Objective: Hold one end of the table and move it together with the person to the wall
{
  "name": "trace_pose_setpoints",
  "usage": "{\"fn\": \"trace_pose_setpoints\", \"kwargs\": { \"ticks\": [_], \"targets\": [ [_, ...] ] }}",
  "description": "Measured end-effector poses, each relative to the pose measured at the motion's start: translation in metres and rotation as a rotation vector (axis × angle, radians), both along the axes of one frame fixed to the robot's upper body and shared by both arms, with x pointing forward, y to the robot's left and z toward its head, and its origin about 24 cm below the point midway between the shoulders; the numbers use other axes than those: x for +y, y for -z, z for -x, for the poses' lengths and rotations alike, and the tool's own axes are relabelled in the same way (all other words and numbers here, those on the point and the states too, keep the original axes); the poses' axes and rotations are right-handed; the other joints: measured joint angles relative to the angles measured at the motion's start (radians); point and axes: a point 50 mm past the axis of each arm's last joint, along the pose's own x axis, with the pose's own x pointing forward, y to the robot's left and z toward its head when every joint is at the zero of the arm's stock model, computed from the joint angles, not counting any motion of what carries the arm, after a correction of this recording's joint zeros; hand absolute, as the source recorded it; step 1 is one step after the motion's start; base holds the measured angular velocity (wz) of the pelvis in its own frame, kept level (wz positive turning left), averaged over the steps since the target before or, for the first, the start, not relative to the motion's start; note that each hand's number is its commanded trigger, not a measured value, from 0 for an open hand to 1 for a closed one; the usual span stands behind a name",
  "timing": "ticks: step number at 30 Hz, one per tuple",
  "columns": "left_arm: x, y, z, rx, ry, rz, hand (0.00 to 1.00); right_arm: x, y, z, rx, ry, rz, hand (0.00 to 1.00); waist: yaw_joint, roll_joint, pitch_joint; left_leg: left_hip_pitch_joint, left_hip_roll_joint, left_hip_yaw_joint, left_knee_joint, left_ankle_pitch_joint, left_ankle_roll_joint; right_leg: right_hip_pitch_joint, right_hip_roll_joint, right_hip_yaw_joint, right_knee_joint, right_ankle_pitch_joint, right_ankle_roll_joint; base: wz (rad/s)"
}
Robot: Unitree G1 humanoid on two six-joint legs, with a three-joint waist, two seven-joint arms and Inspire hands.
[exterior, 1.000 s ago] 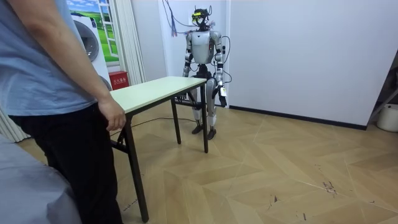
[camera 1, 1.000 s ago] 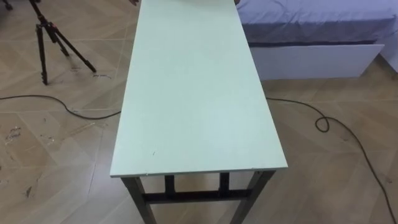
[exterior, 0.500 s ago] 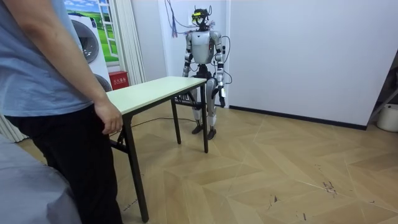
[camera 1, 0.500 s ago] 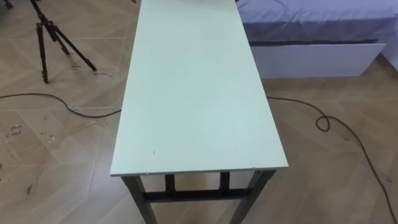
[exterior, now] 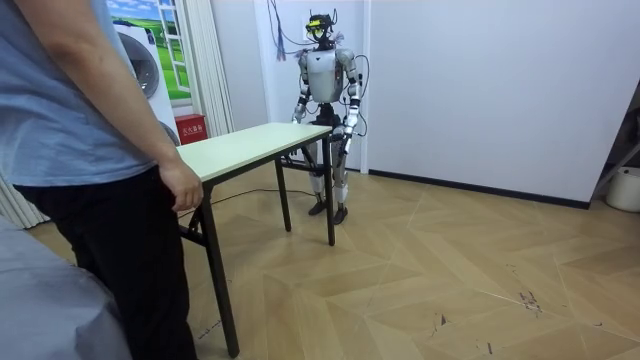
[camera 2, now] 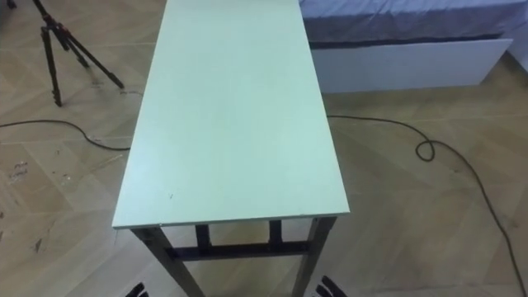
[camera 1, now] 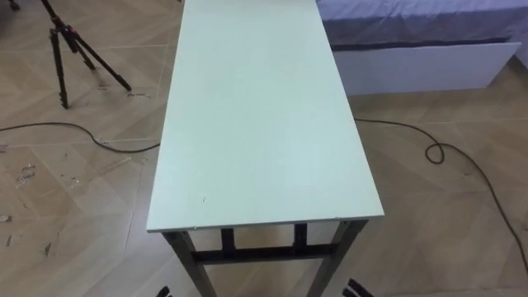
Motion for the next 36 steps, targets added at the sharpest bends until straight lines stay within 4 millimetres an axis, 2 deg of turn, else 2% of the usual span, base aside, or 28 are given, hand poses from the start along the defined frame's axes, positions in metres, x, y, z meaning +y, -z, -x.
{"fn": "trace_pose_setpoints", "kwargs": {
  "ticks": [5,9,13,17,19,25,29,31,33,36],
  "targets": [
    [-0.026,-0.023,-0.017,-0.154,0.032,0.154,0.00,0.032,-0.019,-0.013,-0.131,-0.046,-0.163,0.00,-0.004,-0.010,0.0008,-0.003,-0.002,-0.003,0.008,-0.002,0.002,0.000,-0.003,-0.013,0.003,-0.001,0.001,0.01],
    [-0.045,-0.044,-0.030,-0.276,0.110,0.261,0.00,0.052,-0.039,-0.029,-0.259,-0.104,-0.305,0.00,-0.002,-0.004,0.0028,-0.002,-0.002,-0.006,0.014,-0.003,0.003,0.001,-0.004,-0.013,0.013,-0.001,0.001,0.02],
    [-0.056,-0.051,-0.033,-0.309,0.134,0.325,0.00,0.064,-0.043,-0.035,-0.277,-0.142,-0.376,0.00,-0.005,-0.002,0.0026,0.002,-0.002,-0.007,0.014,-0.003,0.003,0.006,-0.003,-0.014,0.013,-0.001,0.001,0.01],
    [-0.067,-0.051,-0.032,-0.296,0.179,0.348,0.00,0.066,-0.043,-0.036,-0.268,-0.128,-0.403,0.00,-0.006,0.001,0.0035,-0.006,-0.003,-0.011,0.017,-0.003,0.003,0.001,-0.003,-0.016,0.013,-0.001,0.001,0.02],
    [-0.071,-0.051,-0.033,-0.291,0.214,0.352,0.00,0.065,-0.045,-0.040,-0.277,-0.143,-0.397,0.00,-0.011,0.006,0.0044,-0.007,-0.003,-0.019,0.019,-0.003,0.003,0.002,-0.004,-0.031,0.014,-0.001,0.001,0.10],
    [-0.073,-0.056,-0.047,-0.306,0.254,0.340,0.00,0.069,-0.049,-0.054,-0.293,-0.180,-0.376,0.00,-0.010,0.007,0.0055,-0.004,-0.002,-0.020,0.023,-0.002,0.003,0.003,-0.004,-0.038,0.013,-0.002,0.001,0.02],
    [-0.066,-0.063,-0.060,-0.335,0.198,0.341,0.00,0.065,-0.055,-0.062,-0.296,-0.138,-0.361,0.00,-0.005,0.005,0.0068,0.007,-0.002,-0.019,0.020,-0.002,0.003,0.012,-0.005,-0.035,0.013,-0.002,0.001,0.00],
    [-0.060,-0.067,-0.068,-0.355,0.167,0.328,0.00,0.064,-0.056,-0.064,-0.290,-0.110,-0.367,0.00,-0.002,0.003,0.0089,0.010,-0.003,-0.019,0.019,-0.002,0.003,0.014,-0.004,-0.028,0.013,-0.002,0.001,0.00],
    [-0.055,-0.067,-0.070,-0.352,0.143,0.313,0.00,0.064,-0.057,-0.067,-0.286,-0.103,-0.366,0.00,-0.002,0.004,0.0157,0.013,-0.003,-0.017,0.018,-0.002,0.003,0.016,-0.003,-0.015,0.012,-0.002,0.001,-0.05],
    [-0.053,-0.065,-0.074,-0.336,0.092,0.348,0.00,0.062,-0.057,-0.071,-0.278,-0.076,-0.369,0.00,0.000,0.008,0.0194,0.013,-0.003,-0.017,0.017,-0.002,0.003,0.015,-0.003,-0.011,0.012,-0.002,0.001,-0.01]
  ]
}}
